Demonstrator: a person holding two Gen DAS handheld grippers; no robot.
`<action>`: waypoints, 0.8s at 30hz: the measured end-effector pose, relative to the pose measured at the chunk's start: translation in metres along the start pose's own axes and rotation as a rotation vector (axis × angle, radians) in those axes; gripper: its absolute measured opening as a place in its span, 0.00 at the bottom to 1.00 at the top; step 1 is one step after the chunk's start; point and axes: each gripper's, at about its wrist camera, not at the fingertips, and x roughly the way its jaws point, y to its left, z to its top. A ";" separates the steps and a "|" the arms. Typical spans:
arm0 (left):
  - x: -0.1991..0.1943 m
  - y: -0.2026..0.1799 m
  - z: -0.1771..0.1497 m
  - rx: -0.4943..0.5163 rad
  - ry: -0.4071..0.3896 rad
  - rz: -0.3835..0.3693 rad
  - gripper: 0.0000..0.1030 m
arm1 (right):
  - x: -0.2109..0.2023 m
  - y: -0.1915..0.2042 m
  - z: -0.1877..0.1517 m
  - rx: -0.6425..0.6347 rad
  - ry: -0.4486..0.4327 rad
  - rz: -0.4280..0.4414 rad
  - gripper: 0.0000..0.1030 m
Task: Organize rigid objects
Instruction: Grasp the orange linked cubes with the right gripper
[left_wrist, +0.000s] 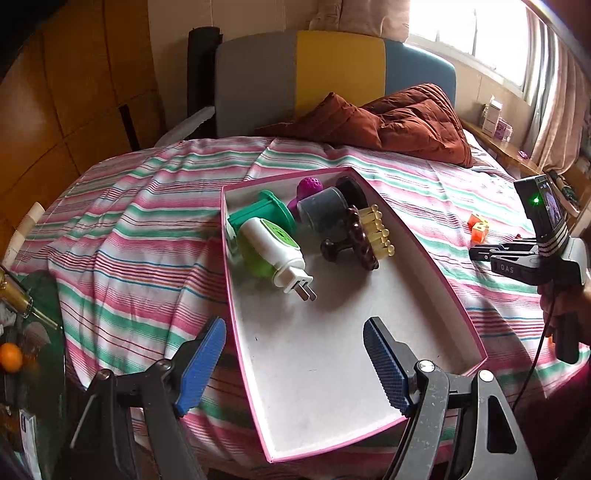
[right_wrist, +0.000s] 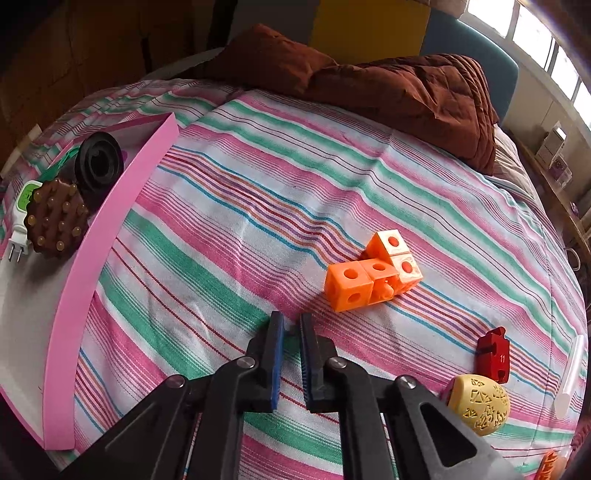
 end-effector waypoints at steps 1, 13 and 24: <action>-0.001 0.001 -0.001 -0.003 0.000 0.000 0.75 | 0.000 -0.002 0.000 0.013 0.003 0.015 0.05; -0.003 0.014 -0.010 -0.035 0.016 0.002 0.75 | -0.009 -0.005 -0.001 0.086 -0.006 0.116 0.03; -0.002 0.026 -0.014 -0.068 0.031 0.002 0.75 | -0.044 -0.036 0.005 0.202 -0.139 0.089 0.44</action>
